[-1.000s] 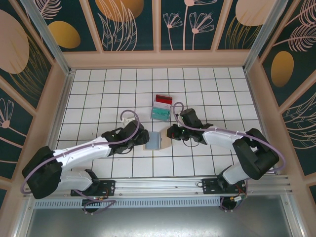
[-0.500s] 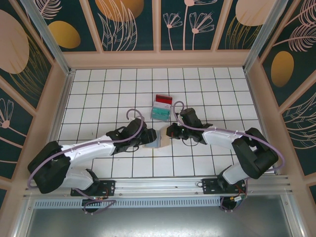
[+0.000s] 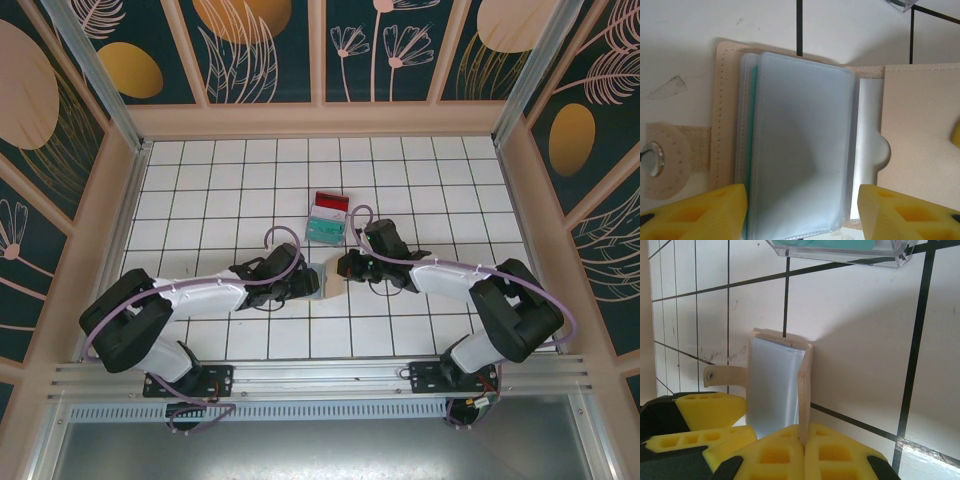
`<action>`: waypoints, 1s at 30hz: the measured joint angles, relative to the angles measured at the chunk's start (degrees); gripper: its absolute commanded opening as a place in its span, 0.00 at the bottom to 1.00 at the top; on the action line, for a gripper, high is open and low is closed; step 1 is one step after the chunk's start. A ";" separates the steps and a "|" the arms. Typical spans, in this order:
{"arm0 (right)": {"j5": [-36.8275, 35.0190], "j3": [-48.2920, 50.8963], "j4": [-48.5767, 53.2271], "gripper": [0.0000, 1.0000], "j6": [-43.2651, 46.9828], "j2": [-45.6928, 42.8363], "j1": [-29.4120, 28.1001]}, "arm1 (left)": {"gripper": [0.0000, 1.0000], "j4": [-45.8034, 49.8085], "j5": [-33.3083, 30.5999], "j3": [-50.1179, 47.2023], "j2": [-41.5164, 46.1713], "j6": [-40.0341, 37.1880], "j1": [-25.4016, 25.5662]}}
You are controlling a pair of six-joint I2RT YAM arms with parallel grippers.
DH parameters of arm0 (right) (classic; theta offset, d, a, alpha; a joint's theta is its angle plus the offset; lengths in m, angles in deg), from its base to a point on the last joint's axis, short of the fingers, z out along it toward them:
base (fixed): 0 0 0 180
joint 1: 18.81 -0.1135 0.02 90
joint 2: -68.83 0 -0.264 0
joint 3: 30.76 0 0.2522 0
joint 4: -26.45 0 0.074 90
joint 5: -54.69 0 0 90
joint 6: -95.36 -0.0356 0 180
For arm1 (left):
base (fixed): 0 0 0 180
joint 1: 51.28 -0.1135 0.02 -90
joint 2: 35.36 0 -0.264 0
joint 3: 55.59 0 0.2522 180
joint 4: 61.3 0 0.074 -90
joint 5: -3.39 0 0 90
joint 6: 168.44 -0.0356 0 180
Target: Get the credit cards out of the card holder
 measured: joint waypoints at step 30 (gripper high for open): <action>1.29 0.09 -2.60 0.00 0.02 2.25 2.01 | 0.46 -13.05 19.34 3.78 -2.56 -6.34 -0.24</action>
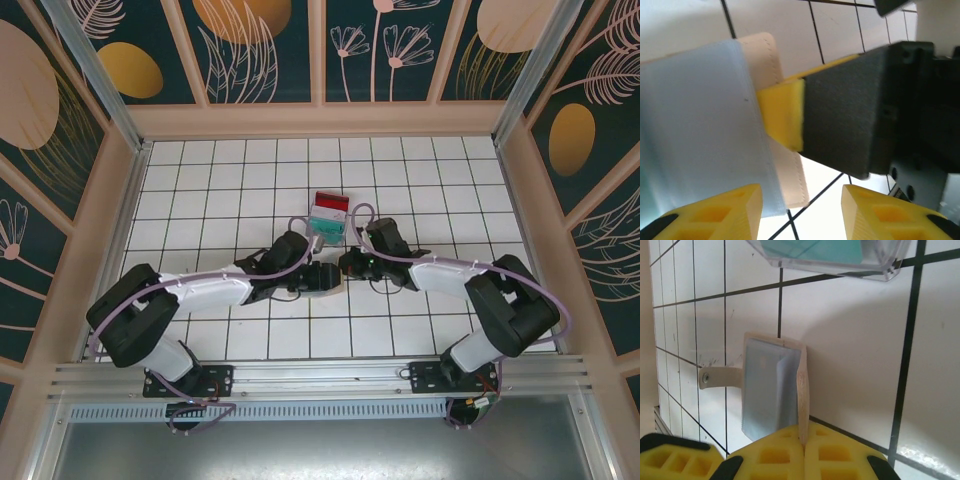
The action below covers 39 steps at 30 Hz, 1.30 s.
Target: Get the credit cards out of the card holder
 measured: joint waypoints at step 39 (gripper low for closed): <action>4.31 1.70 -4.09 0.00 3.23 6.49 2.51 | 0.44 12.50 -15.89 -3.39 1.11 -0.35 -4.66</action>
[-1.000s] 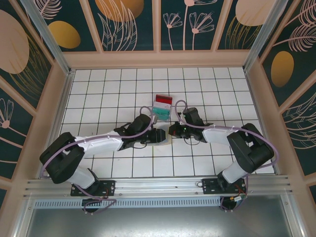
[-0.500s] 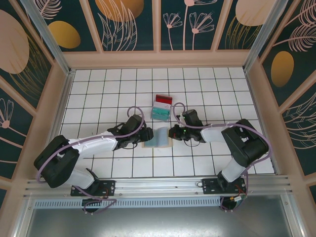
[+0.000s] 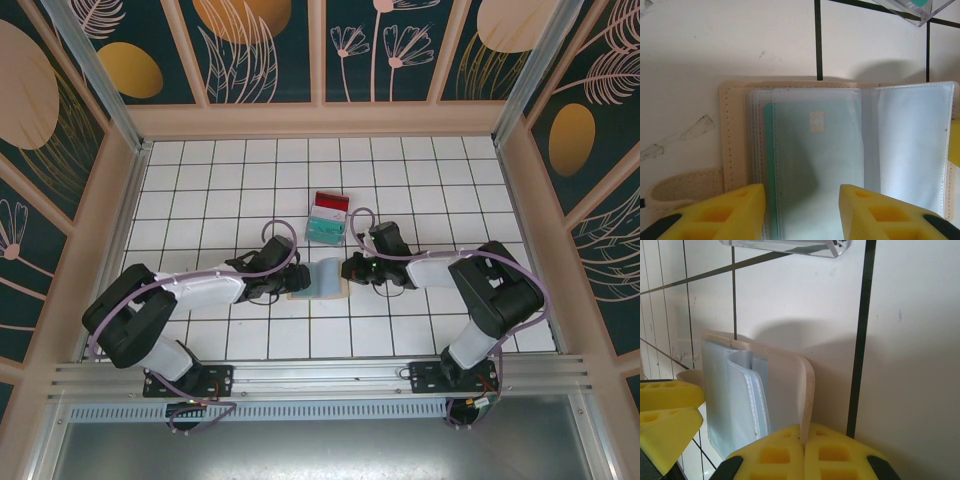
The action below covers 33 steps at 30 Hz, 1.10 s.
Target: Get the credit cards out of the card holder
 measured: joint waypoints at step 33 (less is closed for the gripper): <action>-0.90 -0.24 2.03 0.13 0.04 -1.88 0.09 | 0.45 -8.70 14.69 9.79 -7.61 -3.48 4.52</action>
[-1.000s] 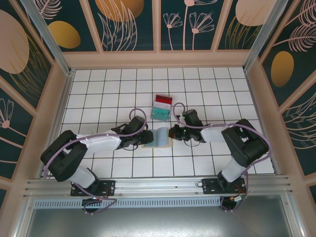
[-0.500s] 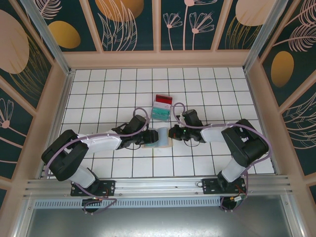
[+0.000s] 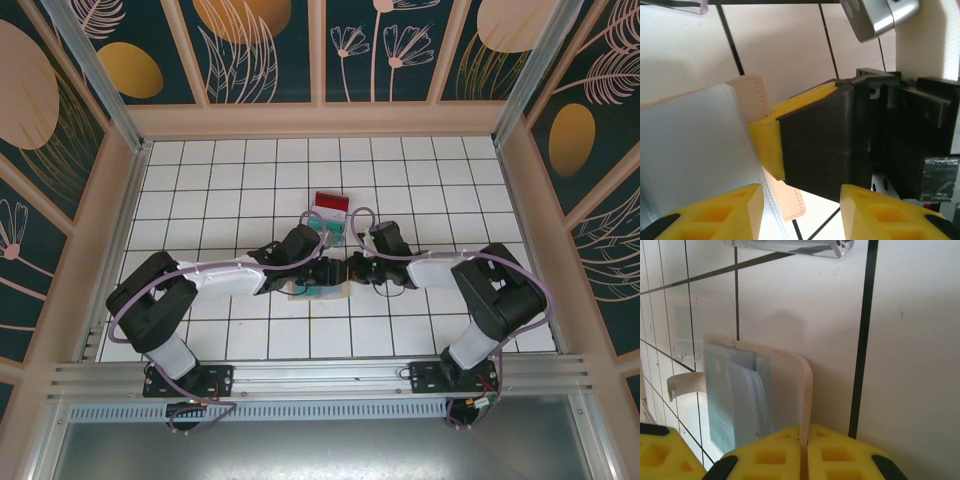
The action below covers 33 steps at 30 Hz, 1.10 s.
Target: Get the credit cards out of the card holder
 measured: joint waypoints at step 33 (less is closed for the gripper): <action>-3.43 -1.57 8.41 0.00 2.75 -3.32 -1.73 | 0.43 8.98 -11.98 -7.96 8.70 1.09 -5.01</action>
